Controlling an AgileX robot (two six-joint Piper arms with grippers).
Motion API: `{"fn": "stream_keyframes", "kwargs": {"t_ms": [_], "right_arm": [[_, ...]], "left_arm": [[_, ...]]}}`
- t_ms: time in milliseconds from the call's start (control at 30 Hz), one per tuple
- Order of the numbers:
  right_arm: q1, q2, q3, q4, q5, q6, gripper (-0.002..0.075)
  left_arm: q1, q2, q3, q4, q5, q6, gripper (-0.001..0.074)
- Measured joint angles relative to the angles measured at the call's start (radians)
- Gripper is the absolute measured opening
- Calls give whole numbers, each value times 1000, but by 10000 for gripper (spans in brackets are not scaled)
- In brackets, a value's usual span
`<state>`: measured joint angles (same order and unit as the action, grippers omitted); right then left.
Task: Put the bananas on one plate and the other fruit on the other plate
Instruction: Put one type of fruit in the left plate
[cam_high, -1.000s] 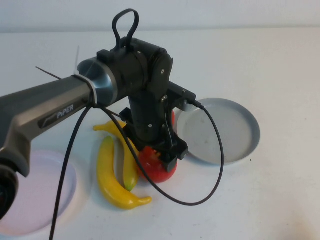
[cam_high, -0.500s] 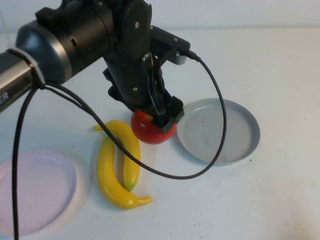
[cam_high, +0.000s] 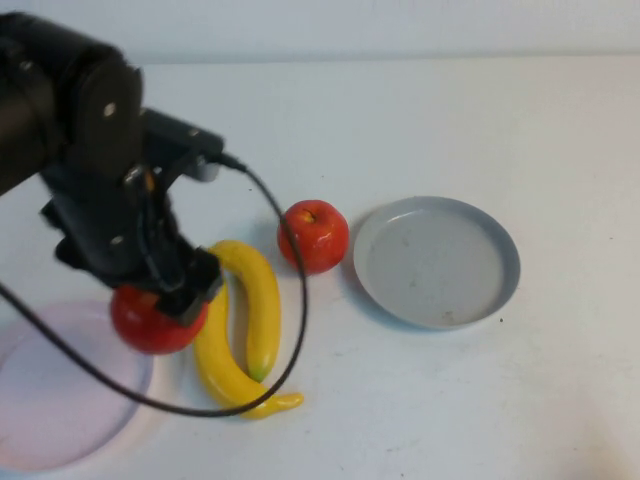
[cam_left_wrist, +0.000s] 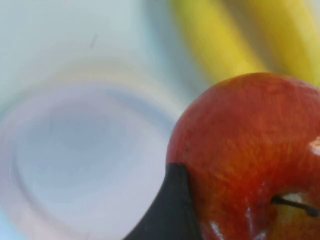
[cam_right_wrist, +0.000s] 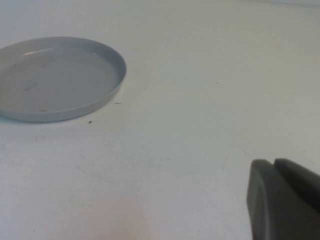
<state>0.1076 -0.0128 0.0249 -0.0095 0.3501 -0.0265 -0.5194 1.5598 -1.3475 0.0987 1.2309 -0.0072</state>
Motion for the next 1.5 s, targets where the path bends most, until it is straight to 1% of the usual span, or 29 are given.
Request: {"fn": "stream_keyframes", "kwargs": {"t_ms": [100, 267, 367, 500, 700, 833, 867, 1200, 1300, 1400, 1500], "right_arm": [[0, 0, 0, 0, 0, 0, -15], [0, 0, 0, 0, 0, 0, -15], [0, 0, 0, 0, 0, 0, -15], [0, 0, 0, 0, 0, 0, -15], [0, 0, 0, 0, 0, 0, -16], [0, 0, 0, 0, 0, 0, -15], [0, 0, 0, 0, 0, 0, -15], [0, -2, 0, 0, 0, 0, -15], [0, -2, 0, 0, 0, 0, -15], [0, -2, 0, 0, 0, 0, -16], [0, -2, 0, 0, 0, 0, -15]], "left_arm": [[81, -65, 143, 15, -17, -20, 581], [217, -110, 336, 30, -197, -41, 581], [253, -110, 389, 40, -290, -42, 581], [257, -100, 395, 42, -343, -18, 581], [257, -45, 395, 42, -365, -5, 583], [257, -35, 395, 42, -372, -2, 662], [257, -35, 395, 42, -374, -2, 667], [260, -159, 397, 53, -378, -41, 668], [260, -198, 395, 17, -400, -49, 669], [223, -195, 358, -28, -407, -45, 669], [148, -156, 286, -43, -432, -9, 669]]}}
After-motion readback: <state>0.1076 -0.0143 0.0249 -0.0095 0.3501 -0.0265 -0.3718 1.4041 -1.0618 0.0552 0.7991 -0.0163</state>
